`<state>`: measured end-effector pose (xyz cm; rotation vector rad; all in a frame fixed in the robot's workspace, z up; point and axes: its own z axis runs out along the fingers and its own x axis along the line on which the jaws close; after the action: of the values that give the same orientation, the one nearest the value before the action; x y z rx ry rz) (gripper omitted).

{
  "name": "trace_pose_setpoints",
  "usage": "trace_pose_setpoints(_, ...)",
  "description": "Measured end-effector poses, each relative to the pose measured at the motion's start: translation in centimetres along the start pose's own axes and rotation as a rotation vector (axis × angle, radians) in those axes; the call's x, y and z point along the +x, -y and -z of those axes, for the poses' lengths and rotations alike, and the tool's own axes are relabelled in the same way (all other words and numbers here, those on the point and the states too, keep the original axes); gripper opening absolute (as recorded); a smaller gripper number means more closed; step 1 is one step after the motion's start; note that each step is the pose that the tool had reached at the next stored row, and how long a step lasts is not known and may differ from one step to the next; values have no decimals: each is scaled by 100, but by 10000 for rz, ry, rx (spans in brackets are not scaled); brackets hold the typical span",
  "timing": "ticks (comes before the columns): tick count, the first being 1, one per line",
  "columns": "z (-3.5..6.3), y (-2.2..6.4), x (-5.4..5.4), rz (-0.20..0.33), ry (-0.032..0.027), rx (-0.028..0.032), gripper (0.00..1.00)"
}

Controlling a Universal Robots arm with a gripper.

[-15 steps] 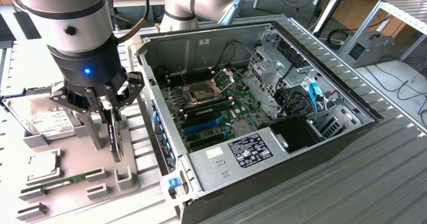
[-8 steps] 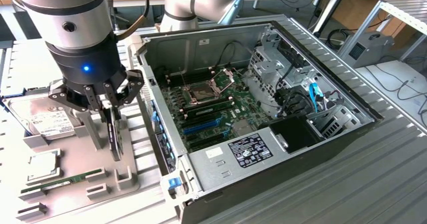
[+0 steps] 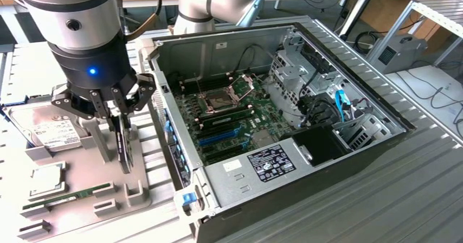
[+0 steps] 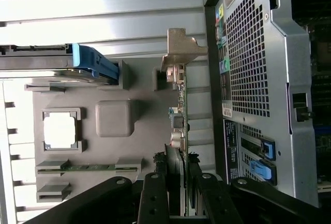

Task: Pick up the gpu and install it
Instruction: 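Pick up the gpu and move the gpu toward the slot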

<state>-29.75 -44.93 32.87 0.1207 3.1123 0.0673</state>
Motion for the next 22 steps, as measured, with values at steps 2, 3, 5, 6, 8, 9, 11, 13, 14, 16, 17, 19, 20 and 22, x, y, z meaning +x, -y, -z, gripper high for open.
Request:
trace_pose_setpoints(2, 11, -1, 0, 0, 0, 0, 27)
trace_pose_setpoints(3, 15, -1, 0, 0, 0, 0, 27)
trace_pose_setpoints(5, 27, -1, -1, 0, -1, 0, 27)
trace_pose_setpoints(6, 32, -1, -1, 0, 0, 0, 27)
trace_pose_setpoints(8, 42, -2, -1, 0, 0, 0, 27)
trace_pose_setpoints(9, 63, -3, -1, 0, 0, 0, 27)
trace_pose_setpoints(11, 125, -6, -3, 0, 0, 0, 27)
trace_pose_setpoints(13, 151, -7, -4, 0, -1, 1, 27)
trace_pose_setpoints(14, 194, -9, -5, 0, -1, 0, 27)
trace_pose_setpoints(16, 270, -12, -6, 0, 0, 0, 27)
trace_pose_setpoints(17, 302, -13, -7, 0, 0, 0, 27)
trace_pose_setpoints(19, 384, -17, -9, 0, 0, 0, 27)
trace_pose_setpoints(20, 413, -18, -10, 0, 0, -1, 27)
trace_pose_setpoints(22, 437, -19, -11, 0, 0, -6, 27)
